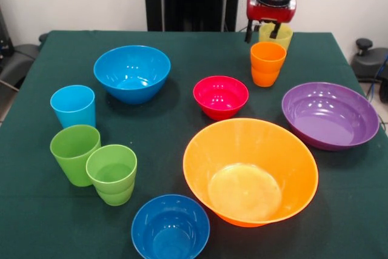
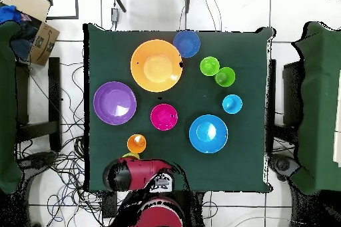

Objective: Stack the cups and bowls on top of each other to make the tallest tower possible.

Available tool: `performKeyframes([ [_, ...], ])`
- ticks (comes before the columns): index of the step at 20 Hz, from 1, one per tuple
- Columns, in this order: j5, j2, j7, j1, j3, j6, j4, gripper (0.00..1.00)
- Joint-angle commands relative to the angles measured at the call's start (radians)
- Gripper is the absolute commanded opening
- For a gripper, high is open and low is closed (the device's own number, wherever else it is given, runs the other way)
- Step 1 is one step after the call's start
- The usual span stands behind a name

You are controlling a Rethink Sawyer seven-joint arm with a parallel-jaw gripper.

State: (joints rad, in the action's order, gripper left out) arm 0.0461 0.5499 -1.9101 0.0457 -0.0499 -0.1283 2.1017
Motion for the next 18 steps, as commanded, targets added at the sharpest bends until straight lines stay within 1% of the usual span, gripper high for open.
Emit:
performKeyframes([
  [1, 0.011, -0.023, -0.111, -0.021, 0.108, 0.039, -0.044, 1.0],
  [4, 0.013, -0.025, -0.112, -0.036, 0.125, 0.049, -0.039, 1.0],
  [5, 0.014, -0.025, -0.112, -0.041, 0.13, 0.053, -0.037, 0.0],
  [11, 0.022, -0.029, -0.106, -0.047, 0.137, 0.056, -0.039, 0.0],
  [15, 0.034, -0.02, -0.096, -0.066, 0.153, 0.057, -0.031, 0.0],
  [18, 0.032, 0.013, -0.076, -0.116, 0.205, 0.009, -0.004, 0.0],
])
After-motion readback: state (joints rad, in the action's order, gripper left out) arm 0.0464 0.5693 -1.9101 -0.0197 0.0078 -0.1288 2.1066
